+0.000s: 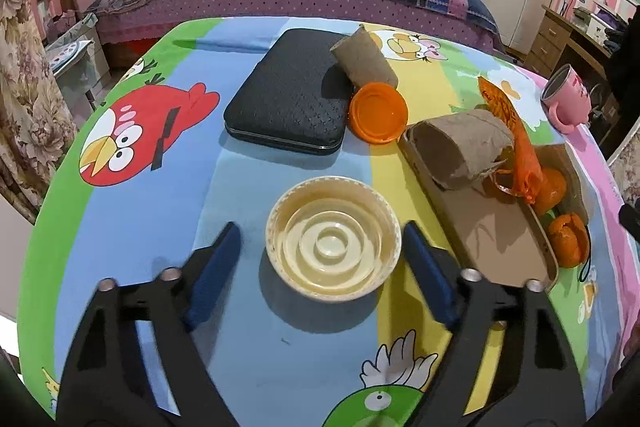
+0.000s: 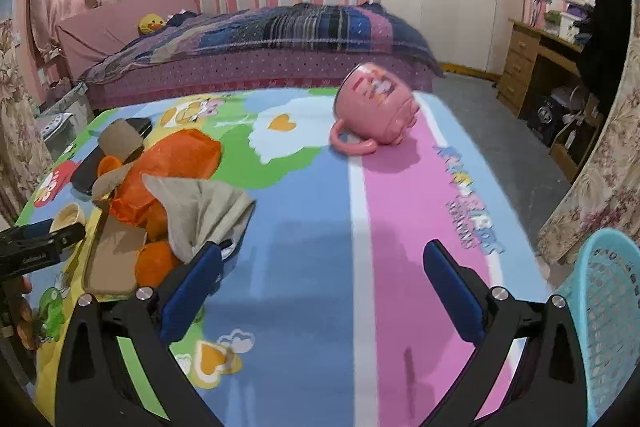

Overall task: Collect trash
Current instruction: 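Grasp the cream plastic bowl with the left tool while the right tool grasps the grey cloth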

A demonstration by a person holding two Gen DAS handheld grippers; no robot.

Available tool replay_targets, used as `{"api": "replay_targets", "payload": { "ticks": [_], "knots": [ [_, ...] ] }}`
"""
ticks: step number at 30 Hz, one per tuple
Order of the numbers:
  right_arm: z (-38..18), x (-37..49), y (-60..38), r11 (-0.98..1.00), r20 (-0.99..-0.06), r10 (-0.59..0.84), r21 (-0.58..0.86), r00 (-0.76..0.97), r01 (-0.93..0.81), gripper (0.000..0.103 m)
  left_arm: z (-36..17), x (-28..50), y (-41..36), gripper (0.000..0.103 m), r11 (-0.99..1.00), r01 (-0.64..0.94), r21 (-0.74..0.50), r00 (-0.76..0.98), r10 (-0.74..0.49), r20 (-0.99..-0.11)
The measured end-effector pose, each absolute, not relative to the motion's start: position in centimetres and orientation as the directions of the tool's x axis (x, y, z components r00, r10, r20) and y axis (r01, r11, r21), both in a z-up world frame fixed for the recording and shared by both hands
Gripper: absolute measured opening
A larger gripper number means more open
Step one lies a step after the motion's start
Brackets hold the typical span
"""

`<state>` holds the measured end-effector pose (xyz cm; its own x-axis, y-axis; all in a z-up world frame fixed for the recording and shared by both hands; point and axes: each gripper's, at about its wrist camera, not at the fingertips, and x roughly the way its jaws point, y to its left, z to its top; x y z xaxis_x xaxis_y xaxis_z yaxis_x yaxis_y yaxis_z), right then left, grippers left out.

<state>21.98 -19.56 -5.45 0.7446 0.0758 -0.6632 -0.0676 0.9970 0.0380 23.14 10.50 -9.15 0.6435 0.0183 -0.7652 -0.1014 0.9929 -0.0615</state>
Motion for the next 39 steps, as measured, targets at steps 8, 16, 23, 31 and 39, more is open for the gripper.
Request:
{"api": "replay_targets", "payload": {
  "ticks": [8, 16, 23, 31, 39],
  "knots": [
    [-5.9, 22.5, -17.5, 0.992, -0.662, 0.123, 0.062, 0.740, -0.110, 0.097, -8.1, 22.6, 10.7, 0.060, 0.992, -0.107, -0.060, 0.651, 0.024, -0.759],
    [-7.2, 24.8, -14.3, 0.981, -0.700, 0.181, 0.077, 0.691, -0.179, 0.073, -7.0, 21.9, 11.5, 0.060, 0.988, -0.153, -0.013, 0.676, 0.096, -0.731],
    [-8.2, 25.2, -13.8, 0.967, -0.726, 0.232, 0.102, 0.648, -0.232, 0.028, -6.3, 21.6, 11.3, 0.060, 0.989, -0.146, -0.013, 0.697, 0.093, -0.711],
    [-6.2, 23.7, -18.1, 0.977, -0.691, 0.203, 0.091, 0.693, -0.195, 0.019, -5.6, 21.2, 10.4, 0.060, 0.992, -0.124, -0.008, 0.719, 0.084, -0.690],
    [-2.5, 19.4, -21.8, 0.985, -0.621, 0.162, 0.056, 0.767, -0.162, 0.019, -4.0, 20.3, 8.5, 0.060, 0.997, -0.077, -0.026, 0.761, 0.042, -0.647]
  ]
}}
